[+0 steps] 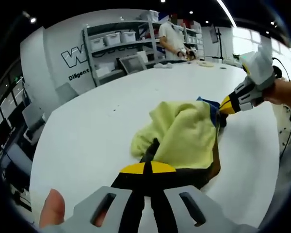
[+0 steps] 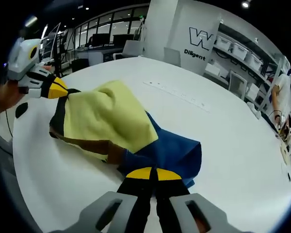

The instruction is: Fold the garment on the visible template until the final outline fits inside the template.

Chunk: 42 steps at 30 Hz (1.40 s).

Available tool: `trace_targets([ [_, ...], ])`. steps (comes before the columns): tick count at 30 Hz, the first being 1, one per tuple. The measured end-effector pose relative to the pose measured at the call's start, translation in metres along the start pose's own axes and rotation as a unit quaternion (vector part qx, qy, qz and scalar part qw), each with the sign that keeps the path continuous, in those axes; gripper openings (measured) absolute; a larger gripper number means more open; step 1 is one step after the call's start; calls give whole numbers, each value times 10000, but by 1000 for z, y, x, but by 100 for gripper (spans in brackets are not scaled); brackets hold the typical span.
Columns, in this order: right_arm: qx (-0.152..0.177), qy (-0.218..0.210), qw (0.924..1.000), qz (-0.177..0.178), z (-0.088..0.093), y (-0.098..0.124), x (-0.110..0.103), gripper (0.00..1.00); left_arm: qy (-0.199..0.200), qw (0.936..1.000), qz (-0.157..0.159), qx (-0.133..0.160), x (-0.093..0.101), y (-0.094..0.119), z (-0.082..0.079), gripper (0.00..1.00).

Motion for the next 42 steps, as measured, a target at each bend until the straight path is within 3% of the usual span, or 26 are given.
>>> trace_targets([
  [6,108,122,9999,52,-11,10,-1,0,81,9998,-32,155,-4,6,-7,0],
  [12,462,169,9986,193,-38,27,5,0,216,9992,-81,321,-11,12,-17,0],
  [22,834,227,9955,393,-67,46,15,0,376,9973,-193,595,-23,27,-38,0],
  [28,1190,287,9910,552,-94,65,21,0,434,9953,-267,825,-29,39,-56,0],
  [29,1267,299,9897,588,-99,70,23,0,446,9940,-309,952,-33,46,-66,0],
  [33,1493,328,9859,687,-116,83,27,0,545,9911,-378,1154,-40,56,-80,0],
  [42,1885,484,9771,861,-147,108,30,0,611,9849,-484,1543,-48,76,-106,0],
])
Point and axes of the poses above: the point that each gripper's makers call its tool centre point, and the gripper's own axes: y roughly backward along the fingers, x roughly to its right, z roughly out of its underside, the point moved 1 cm from there along y, roughly backward along the fingers, and after that the axes turned 4 degrees about z, right-handed, at the moved point
